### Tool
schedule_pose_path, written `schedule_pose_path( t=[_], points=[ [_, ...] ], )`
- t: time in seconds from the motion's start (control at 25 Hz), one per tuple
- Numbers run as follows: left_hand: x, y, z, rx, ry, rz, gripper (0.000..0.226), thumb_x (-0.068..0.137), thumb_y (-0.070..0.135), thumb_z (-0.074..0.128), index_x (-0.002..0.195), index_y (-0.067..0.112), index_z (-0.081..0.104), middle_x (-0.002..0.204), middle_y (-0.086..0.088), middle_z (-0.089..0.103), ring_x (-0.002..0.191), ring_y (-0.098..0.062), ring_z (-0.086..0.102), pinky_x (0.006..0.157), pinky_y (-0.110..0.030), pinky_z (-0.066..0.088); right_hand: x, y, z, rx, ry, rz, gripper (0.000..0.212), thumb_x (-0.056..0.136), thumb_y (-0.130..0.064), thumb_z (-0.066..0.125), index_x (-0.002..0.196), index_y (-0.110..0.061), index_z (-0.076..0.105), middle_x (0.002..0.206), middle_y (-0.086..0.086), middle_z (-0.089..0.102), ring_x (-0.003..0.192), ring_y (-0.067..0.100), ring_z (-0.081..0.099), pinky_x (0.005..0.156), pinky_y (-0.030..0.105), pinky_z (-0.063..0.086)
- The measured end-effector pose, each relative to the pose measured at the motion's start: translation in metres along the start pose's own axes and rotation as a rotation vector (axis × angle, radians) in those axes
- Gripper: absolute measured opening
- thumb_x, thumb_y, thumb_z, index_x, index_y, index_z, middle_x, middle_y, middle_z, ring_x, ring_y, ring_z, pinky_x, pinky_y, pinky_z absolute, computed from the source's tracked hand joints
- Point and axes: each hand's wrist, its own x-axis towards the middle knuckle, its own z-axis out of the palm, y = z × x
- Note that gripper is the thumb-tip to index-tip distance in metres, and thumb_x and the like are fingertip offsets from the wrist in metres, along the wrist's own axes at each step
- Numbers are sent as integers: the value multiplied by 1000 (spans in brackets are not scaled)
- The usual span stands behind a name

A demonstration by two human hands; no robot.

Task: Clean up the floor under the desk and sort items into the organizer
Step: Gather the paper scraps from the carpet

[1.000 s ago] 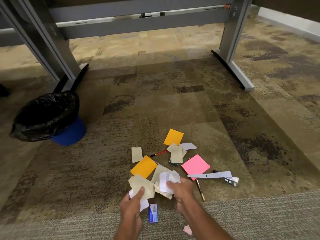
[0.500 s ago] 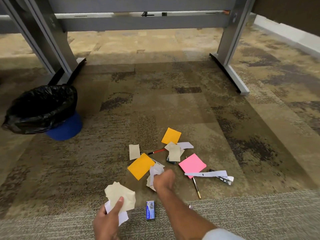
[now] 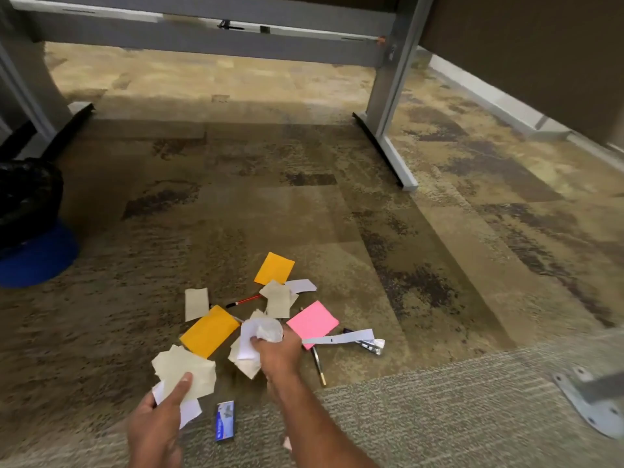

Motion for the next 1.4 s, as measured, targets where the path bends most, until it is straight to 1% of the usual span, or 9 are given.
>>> schedule_pose_path(
  t=[0.12, 0.24, 0.32, 0.4, 0.6, 0.76, 0.96, 1.12, 1.4],
  points=[
    [-9, 0, 30, -19, -73, -25, 44, 87, 15, 74, 128, 0, 63, 127, -12, 64, 119, -35, 59, 92, -39, 43, 26, -35, -61, -83, 77, -156, 15, 75, 3, 75, 81, -10, 71, 83, 3, 69, 82, 19, 64, 58, 17, 48],
    [-19, -7, 57, -31, -152, -15, 47, 86, 16, 75, 130, 4, 62, 127, -13, 65, 113, -35, 62, 94, -43, 47, 56, -55, -128, -298, 186, -150, 22, 72, 0, 78, 63, -14, 65, 74, 6, 66, 75, 17, 60, 55, 28, 45],
    [-23, -13, 70, -30, -182, 20, 47, 86, 15, 75, 130, 5, 62, 130, -15, 65, 115, -36, 63, 94, -43, 48, 64, -56, -158, -550, 135, -116, 12, 69, -4, 81, 73, -4, 71, 78, 11, 68, 72, 16, 59, 56, 30, 44],
    [-25, -21, 78, -38, -219, 47, 46, 86, 12, 74, 130, 4, 62, 131, -16, 65, 107, -32, 64, 93, -39, 47, 66, -48, -167, -784, -11, -133, 19, 69, -8, 81, 84, 2, 74, 76, 11, 68, 69, 14, 58, 53, 26, 40],
    [-25, -31, 76, -61, -212, 19, 47, 84, 11, 76, 129, 9, 63, 123, -12, 67, 102, -30, 64, 98, -44, 49, 57, -21, -147, -1039, -141, -219, 20, 73, -24, 75, 85, -8, 73, 90, 15, 75, 80, 25, 70, 60, 32, 46],
    [-17, -26, 65, -60, -190, 18, 39, 85, 14, 76, 123, 12, 65, 113, -8, 66, 100, -29, 63, 93, -40, 49, 54, -28, -131, -1175, -144, -301, 20, 81, -7, 60, 98, -10, 71, 106, 16, 71, 102, 35, 66, 75, 34, 50],
    [-5, -23, 49, -43, -125, 11, 46, 79, 21, 82, 121, 11, 67, 122, -14, 69, 109, -35, 66, 100, -54, 50, 55, -26, -126, -1204, -133, -260, 31, 85, -9, 61, 116, -11, 67, 118, 15, 67, 112, 33, 62, 88, 36, 52],
    [-5, -18, 43, -90, -157, -16, 50, 84, 13, 76, 131, 7, 61, 125, -14, 66, 110, -34, 64, 101, -50, 49, 51, -20, -125, -1155, -92, -211, 31, 86, -7, 60, 116, -10, 65, 117, 15, 67, 111, 33, 63, 91, 37, 52],
    [-11, -20, 53, -114, -177, -4, 50, 86, 11, 74, 134, 9, 58, 131, -15, 65, 111, -33, 64, 95, -43, 50, 40, -6, -117, -943, 72, -211, 20, 89, -14, 59, 106, -8, 67, 107, 15, 71, 100, 33, 66, 77, 34, 50]
  ],
)
